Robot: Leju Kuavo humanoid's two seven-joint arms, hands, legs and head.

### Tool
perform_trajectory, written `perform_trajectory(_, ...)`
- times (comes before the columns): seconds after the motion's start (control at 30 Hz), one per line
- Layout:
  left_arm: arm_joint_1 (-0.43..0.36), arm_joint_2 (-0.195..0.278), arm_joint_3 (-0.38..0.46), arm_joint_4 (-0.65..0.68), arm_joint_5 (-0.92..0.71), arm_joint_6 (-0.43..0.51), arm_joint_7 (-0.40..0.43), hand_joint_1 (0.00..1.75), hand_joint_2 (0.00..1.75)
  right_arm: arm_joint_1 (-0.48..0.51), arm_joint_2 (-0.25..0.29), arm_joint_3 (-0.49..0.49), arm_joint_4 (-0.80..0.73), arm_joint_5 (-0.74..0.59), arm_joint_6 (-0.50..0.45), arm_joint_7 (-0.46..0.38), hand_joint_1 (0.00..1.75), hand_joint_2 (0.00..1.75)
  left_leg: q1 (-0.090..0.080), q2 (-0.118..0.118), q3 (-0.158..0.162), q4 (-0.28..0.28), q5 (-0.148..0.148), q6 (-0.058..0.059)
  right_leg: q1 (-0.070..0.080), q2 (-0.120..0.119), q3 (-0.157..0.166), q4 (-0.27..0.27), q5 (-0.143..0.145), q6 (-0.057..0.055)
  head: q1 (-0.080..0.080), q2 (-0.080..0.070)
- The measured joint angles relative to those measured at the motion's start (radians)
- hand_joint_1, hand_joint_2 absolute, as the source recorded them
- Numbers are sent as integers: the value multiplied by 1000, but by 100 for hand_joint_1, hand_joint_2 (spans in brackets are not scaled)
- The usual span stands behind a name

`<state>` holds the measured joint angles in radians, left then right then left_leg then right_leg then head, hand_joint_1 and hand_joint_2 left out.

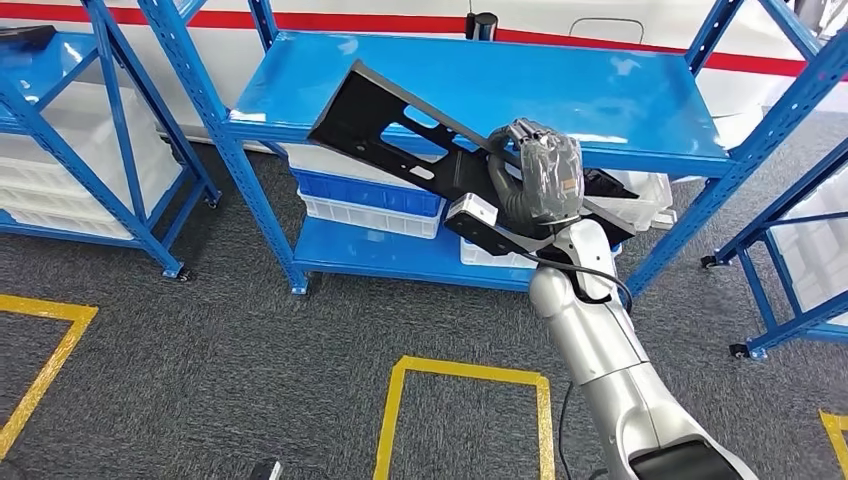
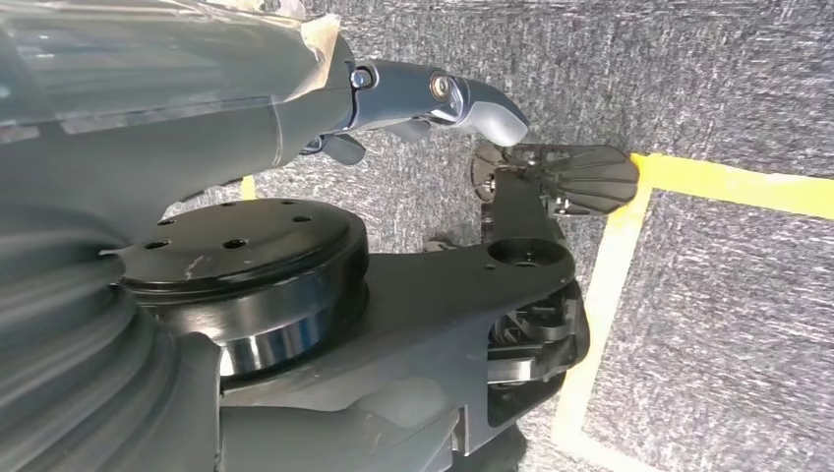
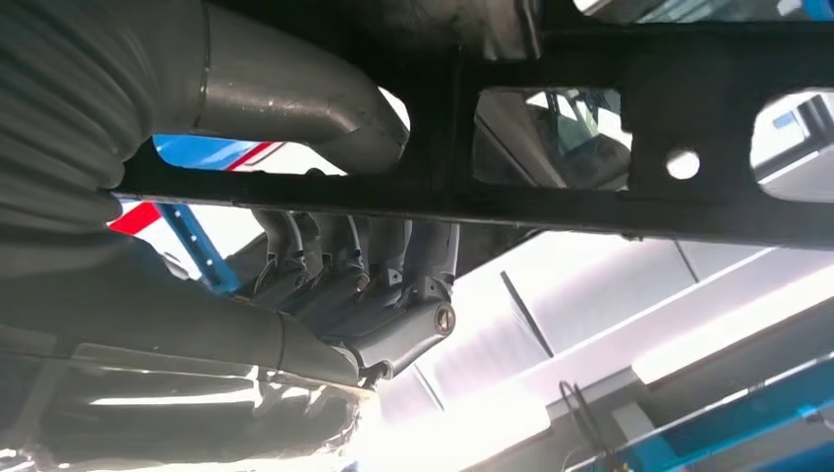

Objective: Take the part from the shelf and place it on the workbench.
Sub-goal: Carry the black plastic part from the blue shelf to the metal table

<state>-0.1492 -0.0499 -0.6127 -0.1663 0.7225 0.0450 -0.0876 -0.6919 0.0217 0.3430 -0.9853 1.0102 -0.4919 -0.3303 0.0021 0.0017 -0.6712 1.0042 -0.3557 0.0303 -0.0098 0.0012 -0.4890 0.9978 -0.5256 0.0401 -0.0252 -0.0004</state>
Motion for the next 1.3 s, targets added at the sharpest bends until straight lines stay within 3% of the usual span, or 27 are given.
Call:
perform_trajectory(0.07,0,1,0,1,0,0,1,0,175,1,-1,-2,4,-3,-6,-4,175,175,0,-2,-9,1,14,-8,-3,0,-9,-7,7,-13,-1,0)
perform_trajectory(0.1,1,1,0,1,0,0,1,0,175,1,-1,-2,7,-4,-9,-5,175,175,2,-2,-16,8,5,-13,-8,-1,-16,-6,15,-23,-2,0)
perform_trajectory(0.13,2,1,0,2,1,1,1,0,175,1,-1,-3,8,-4,-10,-6,175,175,4,-3,-27,30,-21,-18,-12,-2,-25,-5,25,-32,-3,0)
perform_trajectory(0.2,2,1,0,2,1,1,1,0,175,1,0,-3,10,-5,-12,-8,175,175,8,-4,-58,130,-117,-29,-13,-3,-45,-4,47,-46,-5,0)
perform_trajectory(0.23,2,1,-1,2,1,1,2,0,175,2,0,-3,10,-6,-13,-8,175,175,9,-4,-74,198,-161,-34,-12,-4,-58,-3,58,-48,-6,0)
perform_trajectory(0.27,2,1,-1,2,1,2,2,0,175,3,0,-3,11,-8,-14,-8,175,175,10,-4,-84,256,-185,-37,-12,-4,-70,-2,67,-48,-6,0)
perform_trajectory(0.3,2,1,-1,2,1,2,2,0,175,5,-1,-3,12,-10,-14,-8,175,175,10,-4,-81,287,-187,-38,-11,-4,-82,-1,76,-46,-6,0)
perform_trajectory(0.33,2,1,-1,2,1,2,3,0,175,7,-2,-4,12,-13,-15,-8,175,175,11,-4,-60,284,-170,-37,-11,-4,-94,1,84,-44,-6,0)
perform_trajectory(0.4,1,2,-2,2,1,2,3,0,175,11,-6,-6,12,-18,-18,-8,175,175,11,-4,28,178,-129,-31,-11,-4,-112,5,97,-37,-6,0)
perform_trajectory(0.47,-2,2,-2,2,1,2,3,0,175,12,-9,-10,10,-20,-21,-8,175,175,7,-7,114,53,-128,-22,-9,-4,-123,8,109,-26,-5,0)
perform_trajectory(0.5,-3,2,-2,2,1,2,3,0,175,12,-11,-11,9,-20,-24,-8,175,175,4,-9,132,22,-136,-17,-8,-4,-126,8,115,-19,-6,0)
perform_trajectory(0.57,-4,2,-3,2,0,3,4,0,175,13,-12,-12,7,-20,-27,-8,175,175,-2,-9,132,8,-129,-3,-6,-4,-130,3,129,-4,-6,0)
perform_trajectory(0.63,-5,2,-3,2,0,1,4,0,175,14,-17,-13,7,-20,-28,-8,175,175,-1,-4,120,-3,-107,15,-5,-3,-147,22,111,0,-5,0)
perform_trajectory(0.67,-6,1,-3,2,-1,0,4,0,175,15,-19,-14,7,-20,-29,-7,175,175,0,-1,110,-8,-94,23,-3,-3,-165,59,80,-4,-2,0)
perform_trajectory(0.73,-8,1,-6,2,-3,-6,4,0,175,19,-24,-16,6,-19,-30,-3,175,175,0,1,83,-9,-71,33,-4,-3,-210,187,-6,-15,3,0)
perform_trajectory(0.77,-9,1,-8,2,-4,-9,5,0,175,24,-26,-18,5,-18,-30,0,175,175,-1,2,69,-9,-61,33,-4,-3,-225,252,-36,-15,5,0)
perform_trajectory(0.8,-9,1,-10,2,-5,-12,6,0,175,30,-27,-19,3,-15,-30,4,175,175,-1,2,56,-8,-51,32,-4,-3,-228,293,-46,-9,6,0)
perform_trajectory(0.83,-11,1,-12,2,-6,-14,7,0,175,37,-28,-21,0,-11,-29,7,175,175,-1,2,43,-7,-41,31,-4,-3,-212,298,-39,-1,6,0)
perform_trajectory(0.9,-14,1,-15,2,-6,-18,8,0,175,44,-29,-26,-8,-1,-28,14,175,175,-1,1,20,-6,-21,26,-4,-3,-129,200,1,13,7,0)
perform_trajectory(0.97,-19,1,-18,2,-4,-19,7,0,175,45,-28,-32,-21,8,-27,18,175,175,-5,1,3,-5,-3,16,-1,-2,-30,51,13,9,6,0)
perform_trajectory(1.0,-21,1,-19,2,-3,-20,5,0,175,46,-27,-34,-26,11,-26,19,175,175,-7,1,-2,-6,7,11,2,-1,-3,4,11,4,5,0)
perform_trajectory(1.03,-23,0,-19,2,-1,-21,3,0,175,47,-27,-36,-30,14,-25,19,175,175,-8,1,-5,-8,17,6,5,1,5,-18,9,-2,5,0)
perform_trajectory(1.1,-24,1,-20,2,1,-22,0,0,175,51,-26,-39,-33,19,-20,19,175,175,-7,-1,-12,-10,26,-4,0,0,-9,-20,21,-13,5,0)
perform_trajectory(1.17,-24,2,-20,3,4,-23,-2,0,175,55,-23,-39,-35,22,-15,20,175,175,-3,-4,-31,31,-26,-17,-9,-2,-24,-19,39,-33,1,0)
perform_trajectory(1.23,-24,2,-20,3,10,-22,-6,0,175,57,-19,-41,-39,26,-10,20,175,175,2,-4,-65,153,-125,-29,-9,-3,-41,-17,58,-47,-3,0)
perform_trajectory(1.27,-24,2,-20,3,13,-22,-9,0,175,58,-17,-42,-40,27,-8,20,175,175,4,-4,-80,223,-162,-33,-7,-4,-52,-15,66,-50,-3,0)
perform_trajectory(1.3,-23,2,-20,3,17,-21,-12,0,175,60,-15,-44,-42,29,-6,20,175,175,6,-4,-85,272,-180,-36,-6,-4,-63,-14,74,-50,-3,0)
